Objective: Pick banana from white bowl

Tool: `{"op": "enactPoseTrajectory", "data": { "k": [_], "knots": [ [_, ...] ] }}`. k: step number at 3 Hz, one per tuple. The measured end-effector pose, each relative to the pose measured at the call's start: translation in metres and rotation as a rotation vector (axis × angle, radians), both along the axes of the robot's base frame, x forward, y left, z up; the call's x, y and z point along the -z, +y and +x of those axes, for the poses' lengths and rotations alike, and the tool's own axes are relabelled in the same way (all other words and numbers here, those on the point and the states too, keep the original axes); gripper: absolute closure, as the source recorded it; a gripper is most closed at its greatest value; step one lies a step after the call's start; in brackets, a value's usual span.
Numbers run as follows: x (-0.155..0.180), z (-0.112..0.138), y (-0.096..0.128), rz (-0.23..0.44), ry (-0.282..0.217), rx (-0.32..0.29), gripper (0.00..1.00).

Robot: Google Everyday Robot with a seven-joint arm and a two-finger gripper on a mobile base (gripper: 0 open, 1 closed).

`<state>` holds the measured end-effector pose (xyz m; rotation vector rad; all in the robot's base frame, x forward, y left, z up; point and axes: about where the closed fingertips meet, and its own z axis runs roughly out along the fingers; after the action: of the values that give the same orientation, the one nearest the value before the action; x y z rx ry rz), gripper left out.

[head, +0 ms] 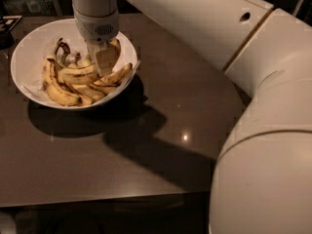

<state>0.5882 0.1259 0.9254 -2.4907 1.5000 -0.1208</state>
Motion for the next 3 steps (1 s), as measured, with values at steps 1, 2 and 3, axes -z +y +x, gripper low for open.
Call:
{"op": "enactPoseTrajectory", "data": {
  "k": [1,2,3],
  "knots": [
    [-0.021,-0.017,-0.011,0.064,-0.01,-0.031,1.0],
    [-0.042,-0.034,-0.023,0.123,-0.018,-0.054,1.0],
    [-0.059,-0.049,-0.033,0.175,-0.019,-0.059,1.0]
  ]
}}
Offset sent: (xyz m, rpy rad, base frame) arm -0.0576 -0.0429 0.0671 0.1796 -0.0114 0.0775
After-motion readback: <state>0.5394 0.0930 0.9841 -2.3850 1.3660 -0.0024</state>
